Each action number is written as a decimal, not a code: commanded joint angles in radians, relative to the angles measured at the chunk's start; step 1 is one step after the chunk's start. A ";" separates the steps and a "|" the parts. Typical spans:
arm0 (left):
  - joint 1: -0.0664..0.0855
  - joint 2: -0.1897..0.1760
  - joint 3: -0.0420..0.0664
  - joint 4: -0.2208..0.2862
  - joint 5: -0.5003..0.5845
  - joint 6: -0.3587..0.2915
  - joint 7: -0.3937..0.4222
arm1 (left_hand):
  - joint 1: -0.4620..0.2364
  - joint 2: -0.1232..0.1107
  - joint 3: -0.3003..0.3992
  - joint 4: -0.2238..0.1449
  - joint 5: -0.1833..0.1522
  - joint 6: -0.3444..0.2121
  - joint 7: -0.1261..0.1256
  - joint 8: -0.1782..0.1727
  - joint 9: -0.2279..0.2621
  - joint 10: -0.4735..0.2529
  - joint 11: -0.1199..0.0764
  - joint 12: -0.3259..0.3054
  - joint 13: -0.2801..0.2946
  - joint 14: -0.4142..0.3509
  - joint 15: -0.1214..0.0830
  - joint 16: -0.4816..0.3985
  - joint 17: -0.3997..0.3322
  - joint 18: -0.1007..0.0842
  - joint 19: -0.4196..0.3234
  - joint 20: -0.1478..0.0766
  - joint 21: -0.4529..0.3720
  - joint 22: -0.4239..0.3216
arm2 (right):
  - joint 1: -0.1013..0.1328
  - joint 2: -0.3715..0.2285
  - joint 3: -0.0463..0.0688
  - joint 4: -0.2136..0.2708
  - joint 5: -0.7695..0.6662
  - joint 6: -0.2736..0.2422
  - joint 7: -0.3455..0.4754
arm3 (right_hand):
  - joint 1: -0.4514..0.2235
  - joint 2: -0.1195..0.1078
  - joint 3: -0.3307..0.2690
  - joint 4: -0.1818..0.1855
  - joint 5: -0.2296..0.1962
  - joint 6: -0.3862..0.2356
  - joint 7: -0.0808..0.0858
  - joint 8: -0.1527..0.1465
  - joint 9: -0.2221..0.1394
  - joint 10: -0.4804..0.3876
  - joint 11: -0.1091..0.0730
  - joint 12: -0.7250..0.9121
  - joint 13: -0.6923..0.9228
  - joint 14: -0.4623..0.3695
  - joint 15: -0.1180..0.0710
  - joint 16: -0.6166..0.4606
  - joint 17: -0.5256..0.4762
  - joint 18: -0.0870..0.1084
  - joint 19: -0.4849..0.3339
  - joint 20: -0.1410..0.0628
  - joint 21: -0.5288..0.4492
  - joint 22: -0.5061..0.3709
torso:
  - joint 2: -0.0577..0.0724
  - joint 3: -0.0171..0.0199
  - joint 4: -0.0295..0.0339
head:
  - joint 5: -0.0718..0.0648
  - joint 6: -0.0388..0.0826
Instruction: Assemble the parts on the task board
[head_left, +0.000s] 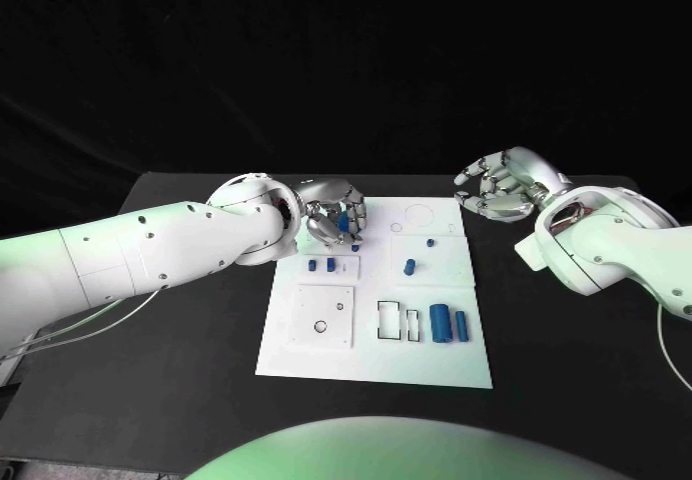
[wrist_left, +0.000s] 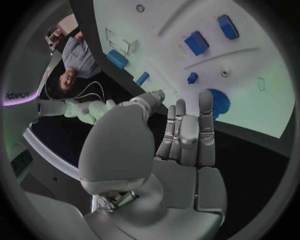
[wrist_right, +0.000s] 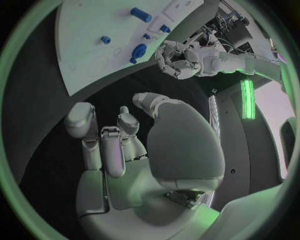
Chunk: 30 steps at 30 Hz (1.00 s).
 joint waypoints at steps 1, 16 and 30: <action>0.000 0.012 -0.002 -0.015 -0.207 0.017 0.055 | 0.004 -0.009 -0.002 -0.005 0.003 0.014 -0.003 -0.006 -0.002 -0.008 -0.002 -0.006 -0.006 0.010 -0.007 0.012 0.011 0.011 0.001 0.004 0.000 0.003 | 0.000 0.003 0.000 0.000 -0.013 -0.001 0.013 | -0.013 0.001 0.006 -0.001 0.003 -0.006 -0.005 0.006 0.002 -0.021 -0.001 -0.020 -0.027 0.055 -0.009 -0.011 0.109 0.012 -0.011 0.000 -0.019 -0.010 | 0.000 -0.0002 -0.0001 | 0.001 0.001; -0.005 0.050 -0.008 -0.058 -0.321 0.104 0.015 | 0.012 -0.012 -0.004 -0.013 0.009 0.019 -0.004 -0.035 -0.014 -0.036 0.001 -0.032 -0.028 -0.007 -0.011 0.013 -0.010 0.011 -0.005 0.000 0.000 0.017 | 0.000 0.007 0.000 0.003 -0.021 -0.001 0.013 | -0.013 0.001 0.008 -0.003 0.004 -0.007 -0.005 0.007 0.003 -0.025 -0.001 -0.027 -0.035 0.053 -0.009 -0.015 0.103 0.013 -0.014 0.000 -0.027 -0.014 | 0.002 0.0002 -0.0020 | -0.002 -0.004; -0.006 0.080 -0.009 -0.087 -0.314 0.127 -0.019 | 0.037 0.014 0.022 -0.031 0.019 0.040 -0.007 -0.056 -0.021 -0.034 0.000 -0.045 -0.047 -0.027 -0.014 0.009 -0.043 0.011 -0.013 -0.003 0.005 0.036 | 0.000 0.011 0.000 0.003 -0.021 -0.001 0.011 | -0.014 0.001 0.009 -0.003 0.004 -0.007 -0.005 0.007 0.004 -0.023 -0.001 -0.027 -0.034 0.053 -0.009 -0.015 0.104 0.013 -0.013 0.000 -0.026 -0.013 | 0.001 0.0003 -0.0013 | -0.003 -0.011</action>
